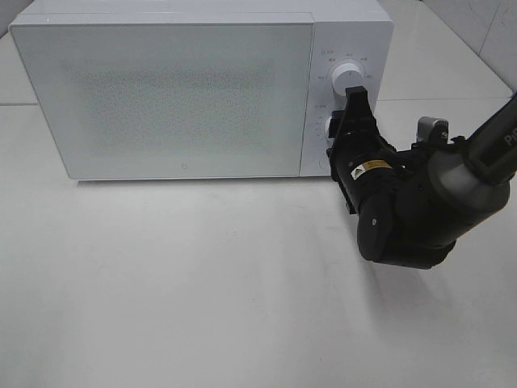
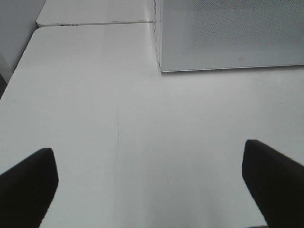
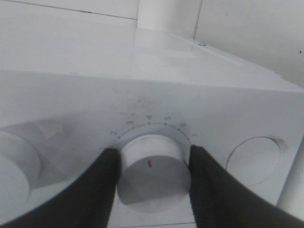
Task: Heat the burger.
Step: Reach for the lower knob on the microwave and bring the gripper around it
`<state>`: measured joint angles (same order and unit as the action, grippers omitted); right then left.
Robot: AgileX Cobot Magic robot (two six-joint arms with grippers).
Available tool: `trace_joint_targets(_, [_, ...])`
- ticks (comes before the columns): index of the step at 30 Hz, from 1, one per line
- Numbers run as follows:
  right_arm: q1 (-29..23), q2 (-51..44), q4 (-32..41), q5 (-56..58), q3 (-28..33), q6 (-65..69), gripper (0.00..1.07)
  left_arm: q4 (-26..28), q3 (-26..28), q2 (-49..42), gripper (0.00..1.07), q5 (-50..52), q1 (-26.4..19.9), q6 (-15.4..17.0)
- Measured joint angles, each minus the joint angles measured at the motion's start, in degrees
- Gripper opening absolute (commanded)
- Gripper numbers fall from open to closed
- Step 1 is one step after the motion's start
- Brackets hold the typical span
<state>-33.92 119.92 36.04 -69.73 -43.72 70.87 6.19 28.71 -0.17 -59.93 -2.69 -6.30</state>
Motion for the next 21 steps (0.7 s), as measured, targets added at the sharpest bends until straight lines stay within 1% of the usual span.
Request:
trace_joint_targets(12, [0.0, 0.0, 0.1, 0.1, 0.0, 13.3, 0.05, 0.0, 0.0, 0.0, 1.01, 0.0, 0.0, 0.0])
trace_joint_targets(21, [-0.1, 0.0, 0.3, 0.2, 0.0, 19.1, 0.06, 0.0, 0.0, 0.0, 1.01, 0.0, 0.0, 0.0])
